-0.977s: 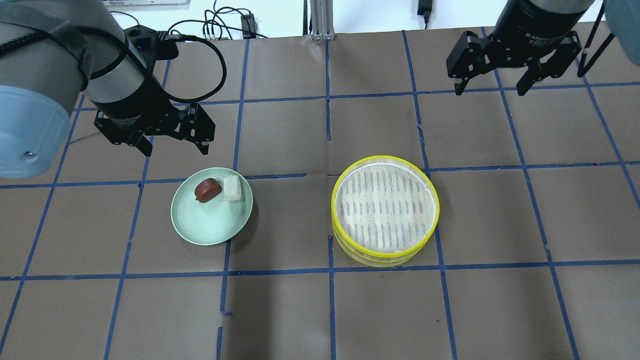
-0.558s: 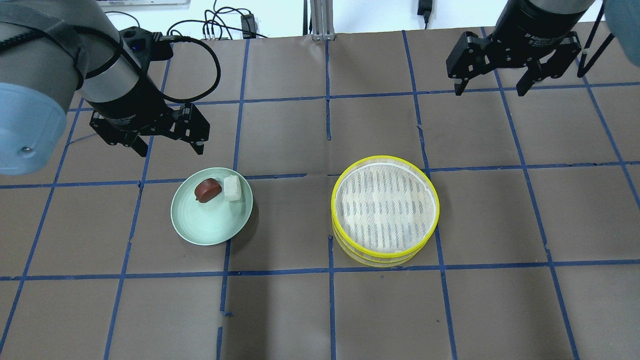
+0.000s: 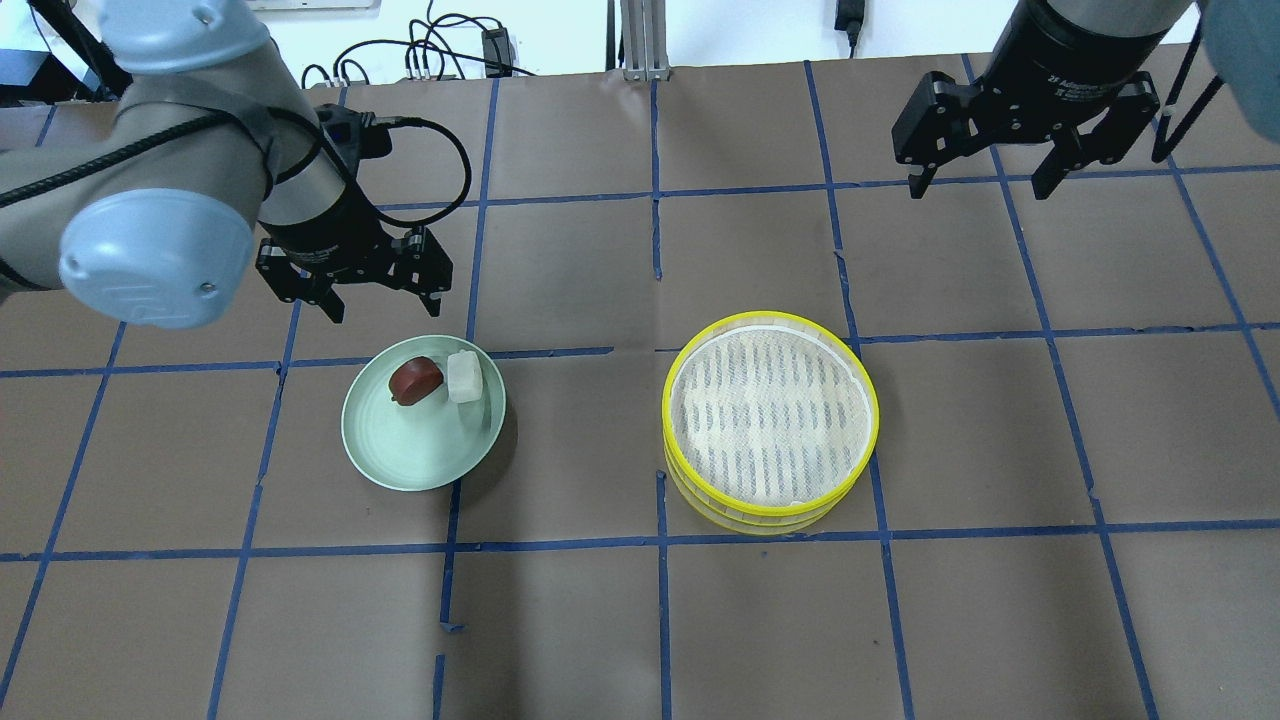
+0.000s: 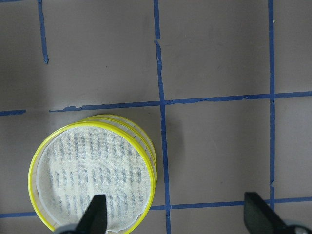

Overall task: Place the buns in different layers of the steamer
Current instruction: 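Move the left gripper down over the buns in the green bowl, then grasp the white bun with left gripper while right gripper lowers to steamer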

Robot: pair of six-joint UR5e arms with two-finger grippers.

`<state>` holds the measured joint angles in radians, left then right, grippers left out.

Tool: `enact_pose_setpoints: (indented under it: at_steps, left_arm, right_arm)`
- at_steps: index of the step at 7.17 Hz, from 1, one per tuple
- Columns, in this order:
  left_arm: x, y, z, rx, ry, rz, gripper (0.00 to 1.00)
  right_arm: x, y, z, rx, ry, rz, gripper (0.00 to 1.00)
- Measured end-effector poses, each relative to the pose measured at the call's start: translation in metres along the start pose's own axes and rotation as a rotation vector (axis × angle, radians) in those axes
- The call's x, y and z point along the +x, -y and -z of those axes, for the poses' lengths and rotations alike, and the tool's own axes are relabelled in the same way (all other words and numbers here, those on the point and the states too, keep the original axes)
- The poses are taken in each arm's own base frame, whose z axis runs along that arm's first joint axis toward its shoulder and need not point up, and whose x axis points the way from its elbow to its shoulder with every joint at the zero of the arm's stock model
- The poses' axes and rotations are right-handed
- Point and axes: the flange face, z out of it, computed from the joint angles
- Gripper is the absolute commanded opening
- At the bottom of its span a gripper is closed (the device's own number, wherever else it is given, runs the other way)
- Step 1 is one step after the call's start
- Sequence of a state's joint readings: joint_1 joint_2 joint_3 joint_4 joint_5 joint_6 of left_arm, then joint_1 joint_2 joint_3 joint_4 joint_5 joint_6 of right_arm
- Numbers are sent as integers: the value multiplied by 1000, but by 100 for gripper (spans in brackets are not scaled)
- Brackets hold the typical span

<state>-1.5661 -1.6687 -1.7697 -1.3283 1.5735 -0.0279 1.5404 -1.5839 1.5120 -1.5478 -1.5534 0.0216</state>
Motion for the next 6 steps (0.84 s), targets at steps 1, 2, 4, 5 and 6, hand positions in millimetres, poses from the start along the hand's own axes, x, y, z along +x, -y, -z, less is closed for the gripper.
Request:
enact_pose_setpoints:
  at_steps: [1, 2, 4, 5, 6]
  left_arm:
    - [3, 12, -27, -18, -1, 11, 100]
    - [7, 16, -56, -40, 1, 22, 100]
    - [11, 9, -119, -54, 4, 27, 100]
    - [11, 7, -140, -52, 3, 28, 99]
    - [12, 9, -155, -48, 2, 27, 98]
  right_arm:
    - [0, -1, 0, -1, -1, 1, 100]
    - [-1, -3, -1, -11, -2, 2, 100]
    - [1, -10, -15, -80, -24, 3, 100]
    - [0, -13, -25, -106, -38, 6, 100]
    - [-2, -13, -39, -120, -39, 5, 98]
